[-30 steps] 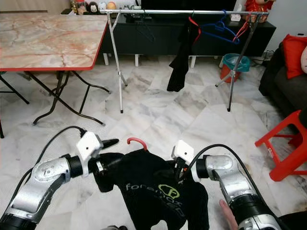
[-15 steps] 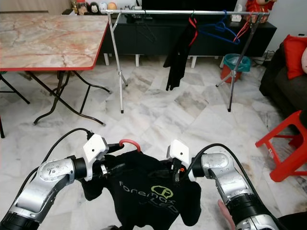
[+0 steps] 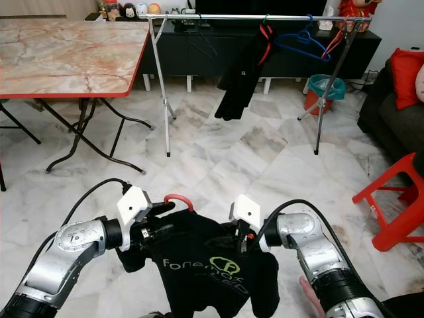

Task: Hang hanger

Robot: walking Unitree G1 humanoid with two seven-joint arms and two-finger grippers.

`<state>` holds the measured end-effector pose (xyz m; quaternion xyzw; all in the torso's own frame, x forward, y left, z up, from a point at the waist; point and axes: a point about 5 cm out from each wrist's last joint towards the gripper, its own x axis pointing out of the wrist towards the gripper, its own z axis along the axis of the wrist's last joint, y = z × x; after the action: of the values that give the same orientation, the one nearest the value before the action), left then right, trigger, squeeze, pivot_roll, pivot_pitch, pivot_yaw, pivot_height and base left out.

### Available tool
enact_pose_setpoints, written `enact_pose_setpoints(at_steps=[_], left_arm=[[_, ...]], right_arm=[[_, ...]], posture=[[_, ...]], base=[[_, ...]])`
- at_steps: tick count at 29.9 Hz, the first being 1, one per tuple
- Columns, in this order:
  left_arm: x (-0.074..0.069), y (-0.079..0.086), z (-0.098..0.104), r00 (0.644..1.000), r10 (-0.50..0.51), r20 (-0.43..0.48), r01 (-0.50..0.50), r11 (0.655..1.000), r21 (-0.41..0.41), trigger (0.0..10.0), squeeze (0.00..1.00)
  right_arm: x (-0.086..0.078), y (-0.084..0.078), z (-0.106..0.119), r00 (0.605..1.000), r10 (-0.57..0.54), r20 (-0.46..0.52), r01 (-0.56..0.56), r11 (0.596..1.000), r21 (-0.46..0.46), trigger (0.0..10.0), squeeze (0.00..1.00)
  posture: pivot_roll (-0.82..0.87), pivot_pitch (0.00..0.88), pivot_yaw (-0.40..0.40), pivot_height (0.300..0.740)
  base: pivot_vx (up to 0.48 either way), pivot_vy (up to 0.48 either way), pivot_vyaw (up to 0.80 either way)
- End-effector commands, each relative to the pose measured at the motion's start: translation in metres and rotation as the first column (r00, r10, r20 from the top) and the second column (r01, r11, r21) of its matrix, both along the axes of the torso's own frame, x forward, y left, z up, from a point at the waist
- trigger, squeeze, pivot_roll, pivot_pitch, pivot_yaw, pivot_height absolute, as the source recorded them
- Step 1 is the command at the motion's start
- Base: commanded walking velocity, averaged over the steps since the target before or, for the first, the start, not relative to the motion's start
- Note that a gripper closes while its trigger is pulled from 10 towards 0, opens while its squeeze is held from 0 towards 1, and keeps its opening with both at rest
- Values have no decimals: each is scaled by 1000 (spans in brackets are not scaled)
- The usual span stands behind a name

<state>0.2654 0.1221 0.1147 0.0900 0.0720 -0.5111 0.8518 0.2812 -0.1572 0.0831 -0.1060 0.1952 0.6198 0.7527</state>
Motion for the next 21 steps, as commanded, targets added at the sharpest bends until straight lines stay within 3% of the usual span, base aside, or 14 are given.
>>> enact_pose_setpoints(at_steps=[1,8,9,10,11,12,13,21], left_arm=[[-2,-7,8,999,-42,13,42,999,-26,0,0],[-6,-13,11,993,-114,4,114,993,-17,39,0],[-8,-13,11,992,-126,-3,126,992,-18,1961,0],[-8,-13,11,992,-126,-3,126,992,-18,1961,0],[-9,-13,11,991,-135,-8,135,991,-18,6235,0],[-10,-14,11,990,-141,-11,141,990,-19,9137,0],[-11,-16,11,988,-154,-19,153,988,-28,10000,0],[-19,-23,14,973,-230,-35,228,973,-46,10000,0]], right_arm=[[1,5,8,999,33,26,-34,999,28,10000,0],[-1,7,8,998,66,12,-67,997,35,10000,0],[-1,7,8,998,68,11,-68,997,35,10000,0],[-1,7,8,998,68,11,-68,997,35,10000,0],[-1,7,8,998,69,10,-69,997,34,10000,0],[-1,7,8,997,71,10,-71,997,33,10000,0],[-1,8,8,997,72,8,-72,997,35,10000,0],[-1,9,7,997,79,-2,-79,996,40,10000,0]], posture=[[54,2,-27,740],[58,6,-29,740],[58,6,-29,740],[58,6,-29,740],[58,6,-29,740],[57,6,-29,740],[59,6,-30,740],[58,6,-30,740]], base=[[0,0,0],[0,0,0],[0,0,0],[0,0,0],[0,0,0],[0,0,0],[0,0,0],[0,0,0]])
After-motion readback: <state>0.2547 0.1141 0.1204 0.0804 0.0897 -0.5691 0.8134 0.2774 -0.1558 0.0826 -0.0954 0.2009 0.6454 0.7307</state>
